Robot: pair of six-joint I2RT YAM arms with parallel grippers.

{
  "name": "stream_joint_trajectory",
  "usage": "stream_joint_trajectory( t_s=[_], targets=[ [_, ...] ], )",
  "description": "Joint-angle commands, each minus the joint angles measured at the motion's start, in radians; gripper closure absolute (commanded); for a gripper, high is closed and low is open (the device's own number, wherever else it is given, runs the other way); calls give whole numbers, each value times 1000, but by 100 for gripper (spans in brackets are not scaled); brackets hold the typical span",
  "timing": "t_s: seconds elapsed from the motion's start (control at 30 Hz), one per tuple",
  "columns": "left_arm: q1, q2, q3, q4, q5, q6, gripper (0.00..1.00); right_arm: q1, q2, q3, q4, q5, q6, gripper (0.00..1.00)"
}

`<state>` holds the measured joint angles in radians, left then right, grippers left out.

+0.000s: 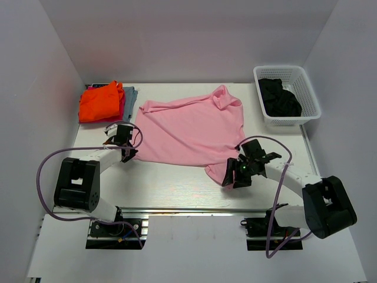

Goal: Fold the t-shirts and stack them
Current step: Flatten out the tshirt

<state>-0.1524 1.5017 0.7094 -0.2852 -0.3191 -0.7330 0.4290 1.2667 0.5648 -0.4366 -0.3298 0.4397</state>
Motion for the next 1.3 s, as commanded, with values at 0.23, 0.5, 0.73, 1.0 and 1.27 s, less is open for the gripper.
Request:
stream_joint_trajectory(
  t_s=[0.23,0.5,0.73,1.0,1.27],
  targets=[
    [2,0,-40,23,83,53,100,2,8,-31,58,125,43,86],
    [-16,-124,-41,90,187,136,100,-1,-119,52,76,227,-2,100],
    [-16,-323,22,199,336,211,100,-1,-188,236,276,397,-79,100],
    [-16,-431,205,222,264,241,100,-6,-282,366,523,615,-162,100],
    [-7,-449,430,199,155,302,100,-9,-268,619,581,725,-401,100]
  ],
)
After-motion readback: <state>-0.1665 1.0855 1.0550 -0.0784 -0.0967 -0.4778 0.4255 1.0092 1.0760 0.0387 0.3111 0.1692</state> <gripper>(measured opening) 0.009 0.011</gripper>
